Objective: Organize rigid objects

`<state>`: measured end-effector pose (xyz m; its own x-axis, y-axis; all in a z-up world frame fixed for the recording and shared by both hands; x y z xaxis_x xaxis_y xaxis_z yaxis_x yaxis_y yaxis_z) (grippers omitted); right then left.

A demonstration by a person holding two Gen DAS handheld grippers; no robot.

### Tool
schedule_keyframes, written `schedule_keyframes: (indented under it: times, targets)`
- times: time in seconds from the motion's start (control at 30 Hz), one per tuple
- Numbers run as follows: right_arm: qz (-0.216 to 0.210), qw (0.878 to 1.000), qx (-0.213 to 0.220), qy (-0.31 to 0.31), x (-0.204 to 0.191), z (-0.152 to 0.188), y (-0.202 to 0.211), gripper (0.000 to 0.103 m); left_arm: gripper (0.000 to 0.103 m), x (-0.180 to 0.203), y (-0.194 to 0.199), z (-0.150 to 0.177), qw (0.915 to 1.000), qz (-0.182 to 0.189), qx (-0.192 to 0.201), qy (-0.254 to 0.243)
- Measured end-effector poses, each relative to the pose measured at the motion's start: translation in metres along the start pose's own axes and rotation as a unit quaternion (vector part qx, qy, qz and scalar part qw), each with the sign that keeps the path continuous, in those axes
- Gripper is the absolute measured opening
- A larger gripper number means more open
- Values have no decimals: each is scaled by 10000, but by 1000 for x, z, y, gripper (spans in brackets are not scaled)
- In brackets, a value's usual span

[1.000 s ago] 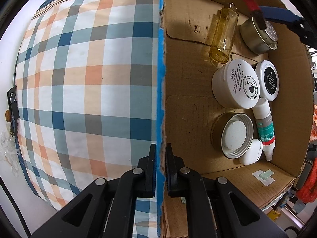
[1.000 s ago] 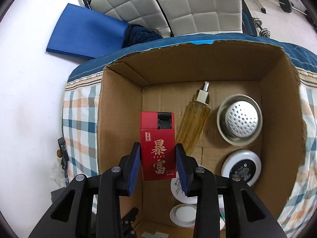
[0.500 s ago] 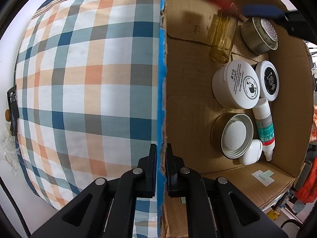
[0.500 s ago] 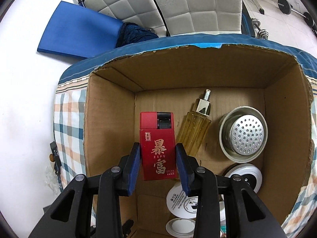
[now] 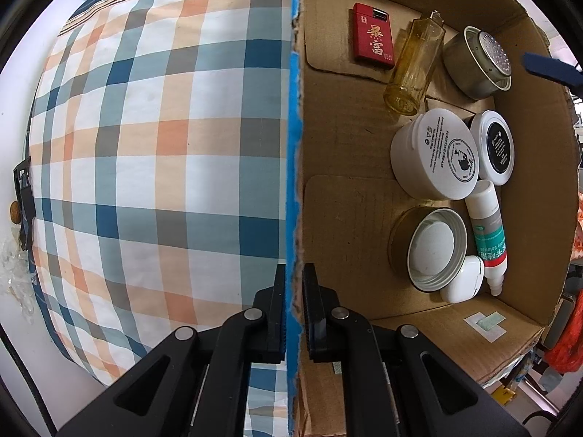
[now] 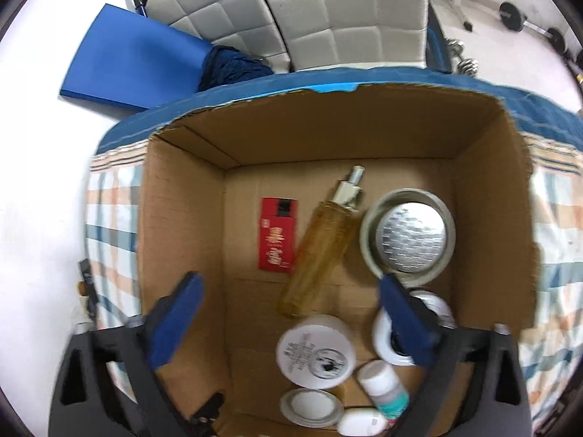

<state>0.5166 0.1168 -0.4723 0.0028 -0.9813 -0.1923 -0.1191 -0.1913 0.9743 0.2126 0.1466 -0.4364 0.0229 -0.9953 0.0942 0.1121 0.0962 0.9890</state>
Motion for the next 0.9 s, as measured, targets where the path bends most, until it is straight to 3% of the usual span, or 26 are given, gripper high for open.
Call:
schedule_keyframes:
  times: [0.2, 0.33, 0.47, 0.63, 0.7, 0.83, 0.9]
  targets:
    - [588, 9978, 133, 273, 20, 20, 21, 103, 5, 1, 0, 0, 10000, 11, 12, -8]
    - [546, 9981, 95, 278, 31, 37, 34, 103, 11, -5, 9, 2, 9998, -59, 156, 58]
    - [593, 9977, 181, 280, 43, 54, 49, 103, 35, -15, 27, 7, 9989, -238, 348, 182]
    - [517, 9979, 290, 260, 55, 82, 71, 103, 43, -15, 60, 17, 9964, -456, 700, 149]
    - [504, 9979, 313, 277, 57, 92, 78, 103, 64, -13, 77, 19, 9938, -546, 951, 159]
    - [450, 9980, 359, 255, 67, 118, 95, 103, 82, -3, 110, 22, 9892, -327, 1404, 278]
    - [477, 9977, 412, 231, 74, 129, 104, 103, 98, 1, 125, 24, 9863, -237, 1603, 322]
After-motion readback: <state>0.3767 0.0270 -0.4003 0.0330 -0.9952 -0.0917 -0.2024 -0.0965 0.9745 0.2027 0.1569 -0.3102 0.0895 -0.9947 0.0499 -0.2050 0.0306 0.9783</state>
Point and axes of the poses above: each gripper's, at about its wrist camera, not at the fingertips, and y roughly against the way its jaws point, x to its right, z to its underside, the point moved 7 cm from there along -y, roughly the way its jaws point, and after that the axes turned 3 degrees about z, right-handed, at the moved point
